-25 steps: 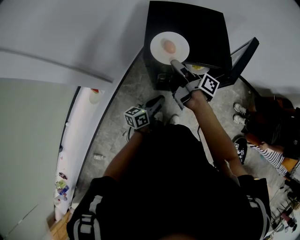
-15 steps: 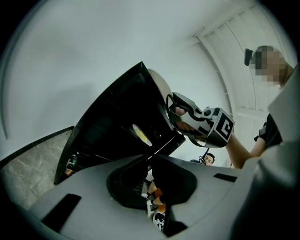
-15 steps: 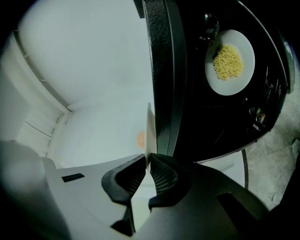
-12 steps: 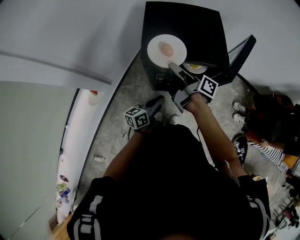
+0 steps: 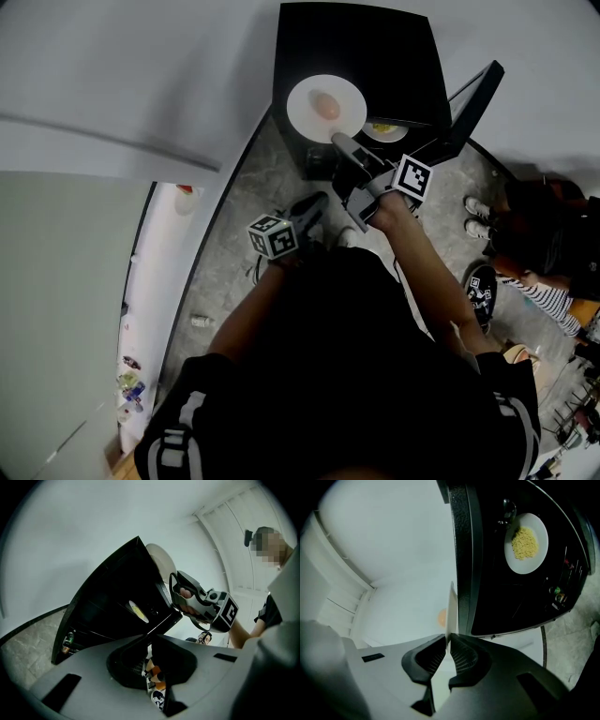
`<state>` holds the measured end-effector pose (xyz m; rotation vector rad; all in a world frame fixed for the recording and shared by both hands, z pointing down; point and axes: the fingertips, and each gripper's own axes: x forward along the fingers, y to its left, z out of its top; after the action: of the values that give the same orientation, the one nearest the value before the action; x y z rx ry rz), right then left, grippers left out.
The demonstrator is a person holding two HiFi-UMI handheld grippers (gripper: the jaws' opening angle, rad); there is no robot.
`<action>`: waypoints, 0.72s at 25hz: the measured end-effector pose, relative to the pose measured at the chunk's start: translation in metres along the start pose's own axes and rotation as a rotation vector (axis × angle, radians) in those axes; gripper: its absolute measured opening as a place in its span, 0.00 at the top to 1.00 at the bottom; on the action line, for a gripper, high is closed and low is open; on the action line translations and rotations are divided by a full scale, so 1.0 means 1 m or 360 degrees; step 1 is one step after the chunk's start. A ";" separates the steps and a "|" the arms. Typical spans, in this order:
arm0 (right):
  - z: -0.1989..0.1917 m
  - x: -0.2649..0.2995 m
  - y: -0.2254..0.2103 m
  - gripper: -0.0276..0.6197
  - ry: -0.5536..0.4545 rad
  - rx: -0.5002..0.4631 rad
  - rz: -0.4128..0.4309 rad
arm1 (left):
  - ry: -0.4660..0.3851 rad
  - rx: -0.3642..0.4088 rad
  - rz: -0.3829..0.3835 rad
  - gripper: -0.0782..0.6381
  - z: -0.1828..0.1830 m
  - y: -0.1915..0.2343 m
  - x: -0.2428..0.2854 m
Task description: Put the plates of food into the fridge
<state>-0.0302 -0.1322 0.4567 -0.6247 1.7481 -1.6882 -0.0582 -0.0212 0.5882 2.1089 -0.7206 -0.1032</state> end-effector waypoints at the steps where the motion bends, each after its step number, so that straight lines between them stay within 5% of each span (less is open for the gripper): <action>1: -0.001 -0.002 0.000 0.89 0.0003 -0.0002 0.0002 | 0.0003 0.0000 -0.0004 0.86 -0.001 -0.001 0.000; 18: -0.039 -0.045 0.028 0.89 0.0038 -0.0054 0.0061 | 0.0028 0.0041 -0.0060 0.86 -0.023 -0.035 -0.016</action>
<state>-0.0239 -0.0708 0.4332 -0.5844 1.7978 -1.6493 -0.0480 0.0191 0.5724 2.1455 -0.6754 -0.0962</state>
